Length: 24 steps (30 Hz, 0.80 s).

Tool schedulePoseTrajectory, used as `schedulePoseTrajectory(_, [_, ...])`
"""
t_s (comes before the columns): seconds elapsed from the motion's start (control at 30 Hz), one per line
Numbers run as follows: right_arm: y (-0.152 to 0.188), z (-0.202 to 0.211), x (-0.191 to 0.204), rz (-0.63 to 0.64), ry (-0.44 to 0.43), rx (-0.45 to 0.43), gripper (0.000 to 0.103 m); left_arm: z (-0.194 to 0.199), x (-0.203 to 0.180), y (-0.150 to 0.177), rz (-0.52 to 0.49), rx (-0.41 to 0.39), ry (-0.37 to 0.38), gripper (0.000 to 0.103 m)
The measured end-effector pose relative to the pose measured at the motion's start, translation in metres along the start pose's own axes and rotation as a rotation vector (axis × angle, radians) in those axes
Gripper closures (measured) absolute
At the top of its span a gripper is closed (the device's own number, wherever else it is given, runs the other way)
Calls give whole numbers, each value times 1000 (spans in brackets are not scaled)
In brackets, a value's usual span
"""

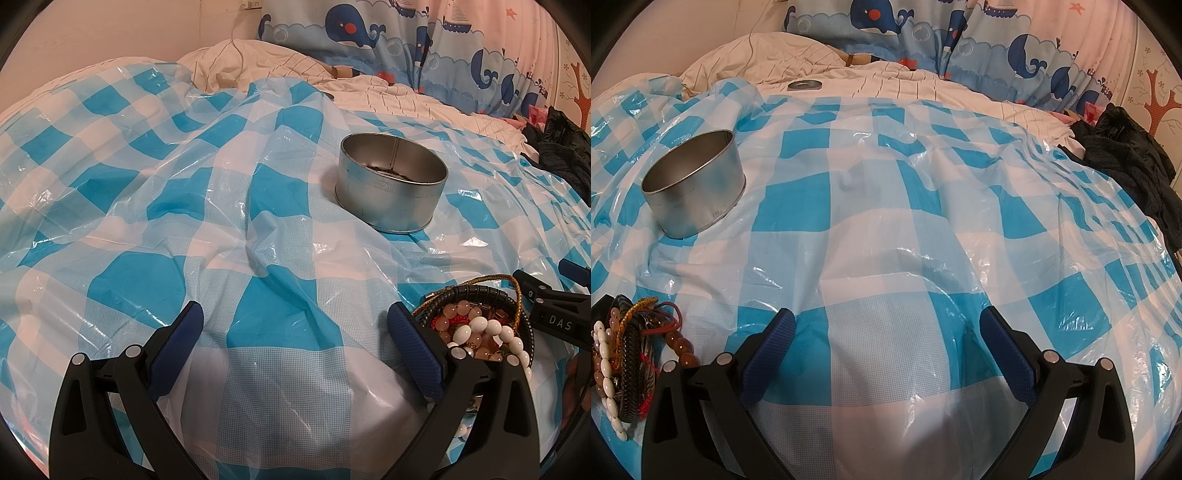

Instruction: Organize jewelry

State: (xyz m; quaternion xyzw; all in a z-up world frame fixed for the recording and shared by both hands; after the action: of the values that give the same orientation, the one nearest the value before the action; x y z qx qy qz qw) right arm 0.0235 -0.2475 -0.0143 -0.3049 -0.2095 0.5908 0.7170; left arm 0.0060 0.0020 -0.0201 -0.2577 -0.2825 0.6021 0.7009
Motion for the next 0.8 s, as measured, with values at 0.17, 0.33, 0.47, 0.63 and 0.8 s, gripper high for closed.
schedulePoseTrajectory(0.17, [0,0,0,0,0,0,7,0,0,0,0,0,0,7])
schedulePoseTrajectory(0.33, [1,0,-1,0,3,-1,7,0,0,0,0,0,0,7])
schedulePoseTrajectory(0.47, [1,0,-2,0,3,0,7,0,0,0,0,0,0,7])
schedulePoseTrajectory(0.63, [1,0,-1,0,4,-1,7,0,0,0,0,0,0,7])
schedulePoseTrajectory(0.8, [1,0,-1,0,4,0,7,0,0,0,0,0,0,7])
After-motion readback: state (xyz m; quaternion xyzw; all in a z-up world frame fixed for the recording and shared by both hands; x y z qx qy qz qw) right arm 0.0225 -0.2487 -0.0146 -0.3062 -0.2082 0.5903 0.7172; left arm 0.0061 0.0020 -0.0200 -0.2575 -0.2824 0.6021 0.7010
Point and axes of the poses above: each gripper's, at about its wrist camera, not at the fingertips, and z roughly against the way its jaws point, x to its left, y to its underside, the point moved 1 cm from there along -z, roughly the way its jaws point, and after that the axes turned 10 degrees about -z, right-handed, at the moved point
